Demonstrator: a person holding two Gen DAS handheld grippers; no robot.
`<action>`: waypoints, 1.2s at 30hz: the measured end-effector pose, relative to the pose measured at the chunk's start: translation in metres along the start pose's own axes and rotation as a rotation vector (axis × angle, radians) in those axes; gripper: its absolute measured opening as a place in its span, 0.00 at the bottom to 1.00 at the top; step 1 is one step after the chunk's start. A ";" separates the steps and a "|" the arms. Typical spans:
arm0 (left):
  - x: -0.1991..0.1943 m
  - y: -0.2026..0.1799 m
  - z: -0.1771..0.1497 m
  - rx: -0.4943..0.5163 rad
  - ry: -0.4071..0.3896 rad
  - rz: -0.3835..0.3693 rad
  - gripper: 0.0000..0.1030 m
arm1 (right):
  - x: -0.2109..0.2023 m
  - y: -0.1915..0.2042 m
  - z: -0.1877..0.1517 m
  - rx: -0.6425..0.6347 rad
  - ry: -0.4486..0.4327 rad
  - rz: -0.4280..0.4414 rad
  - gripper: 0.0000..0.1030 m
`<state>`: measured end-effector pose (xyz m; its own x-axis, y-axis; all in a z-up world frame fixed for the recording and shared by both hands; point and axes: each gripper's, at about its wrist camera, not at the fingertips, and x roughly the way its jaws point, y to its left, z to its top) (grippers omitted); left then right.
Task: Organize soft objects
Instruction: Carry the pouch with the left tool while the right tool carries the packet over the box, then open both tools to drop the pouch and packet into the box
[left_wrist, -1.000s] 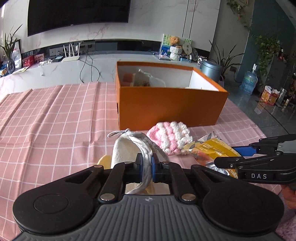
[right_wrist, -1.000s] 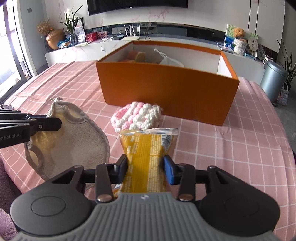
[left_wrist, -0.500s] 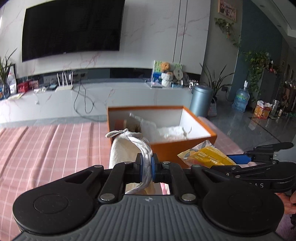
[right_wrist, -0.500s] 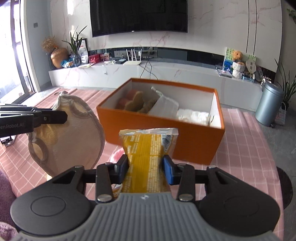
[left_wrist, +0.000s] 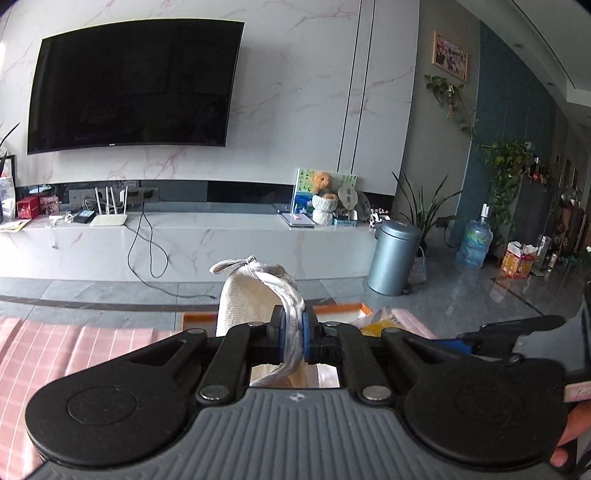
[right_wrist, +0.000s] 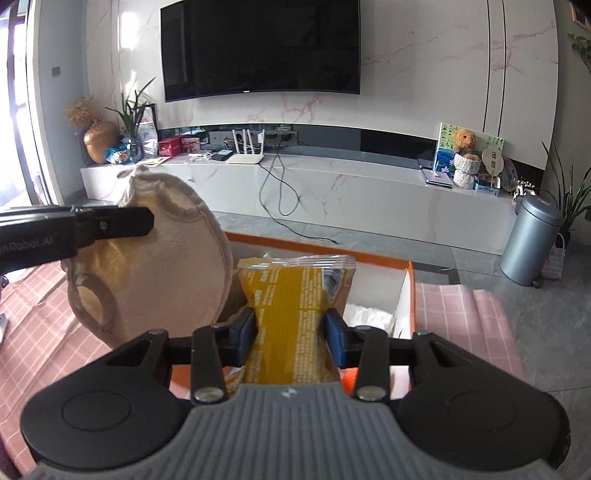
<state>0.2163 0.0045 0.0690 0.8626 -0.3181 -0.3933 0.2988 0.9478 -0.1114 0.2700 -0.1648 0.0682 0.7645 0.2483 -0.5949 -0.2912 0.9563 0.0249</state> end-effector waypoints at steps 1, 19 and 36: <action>0.007 0.000 0.002 0.002 0.002 0.005 0.09 | 0.011 -0.003 0.004 -0.001 0.014 -0.003 0.39; 0.075 0.031 -0.016 -0.057 0.110 0.040 0.09 | 0.170 -0.010 -0.018 -0.042 0.287 -0.057 0.39; 0.092 0.035 -0.022 -0.090 0.186 0.033 0.09 | 0.144 0.003 -0.010 -0.224 0.164 -0.172 0.55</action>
<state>0.2974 0.0092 0.0085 0.7783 -0.2855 -0.5592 0.2268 0.9583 -0.1736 0.3736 -0.1278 -0.0258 0.7162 0.0405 -0.6967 -0.2989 0.9200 -0.2537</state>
